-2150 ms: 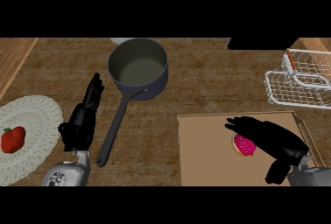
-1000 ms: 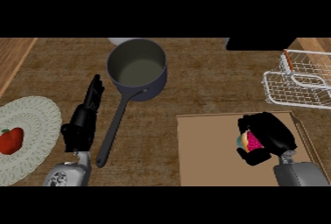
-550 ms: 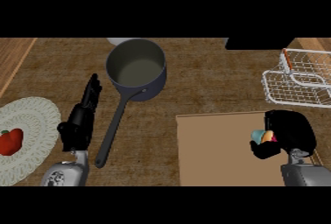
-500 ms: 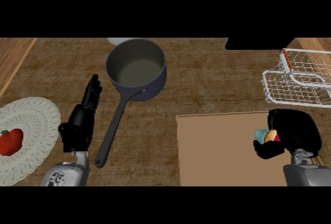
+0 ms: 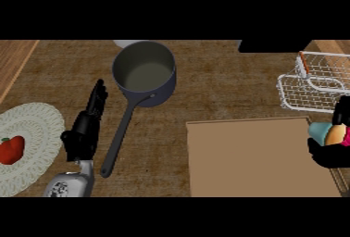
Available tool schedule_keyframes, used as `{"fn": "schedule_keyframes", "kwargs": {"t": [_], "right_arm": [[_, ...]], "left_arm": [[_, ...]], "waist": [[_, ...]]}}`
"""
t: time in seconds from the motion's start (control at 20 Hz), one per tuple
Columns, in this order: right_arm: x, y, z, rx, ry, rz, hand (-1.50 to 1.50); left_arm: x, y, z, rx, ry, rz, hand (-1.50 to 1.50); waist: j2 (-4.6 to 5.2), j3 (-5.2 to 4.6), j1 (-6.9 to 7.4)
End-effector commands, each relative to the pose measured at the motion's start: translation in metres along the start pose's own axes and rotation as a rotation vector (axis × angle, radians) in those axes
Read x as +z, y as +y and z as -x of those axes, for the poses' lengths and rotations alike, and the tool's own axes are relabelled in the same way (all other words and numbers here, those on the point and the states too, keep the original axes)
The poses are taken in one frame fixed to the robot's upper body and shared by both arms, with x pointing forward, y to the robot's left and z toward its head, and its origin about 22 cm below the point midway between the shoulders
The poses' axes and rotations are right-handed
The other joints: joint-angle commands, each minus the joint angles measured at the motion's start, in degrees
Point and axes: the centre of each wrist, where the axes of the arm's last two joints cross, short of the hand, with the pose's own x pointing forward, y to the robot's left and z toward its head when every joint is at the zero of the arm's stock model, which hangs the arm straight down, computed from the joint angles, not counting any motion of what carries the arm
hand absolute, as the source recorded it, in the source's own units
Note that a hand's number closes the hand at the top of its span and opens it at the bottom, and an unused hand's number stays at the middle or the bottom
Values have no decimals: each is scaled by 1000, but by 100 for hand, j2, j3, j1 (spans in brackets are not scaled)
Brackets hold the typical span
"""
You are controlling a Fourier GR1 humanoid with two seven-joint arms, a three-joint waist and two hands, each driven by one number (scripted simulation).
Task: Pick the cupcake from the tray and place it in the tiered basket
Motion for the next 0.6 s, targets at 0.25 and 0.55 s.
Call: {"fn": "schedule_keyframes", "kwargs": {"t": [0.25, 0.55], "right_arm": [[7, -106, 21, -95, 59, 54, 150], [-31, -124, 23, -396, 30, 58, 150]], "left_arm": [[14, -18, 7, 26, 13, 27, 0], [10, -5, -10, 6, 6, 26, 0]], "waist": [[7, 2, 56], [11, 7, 130]]}}
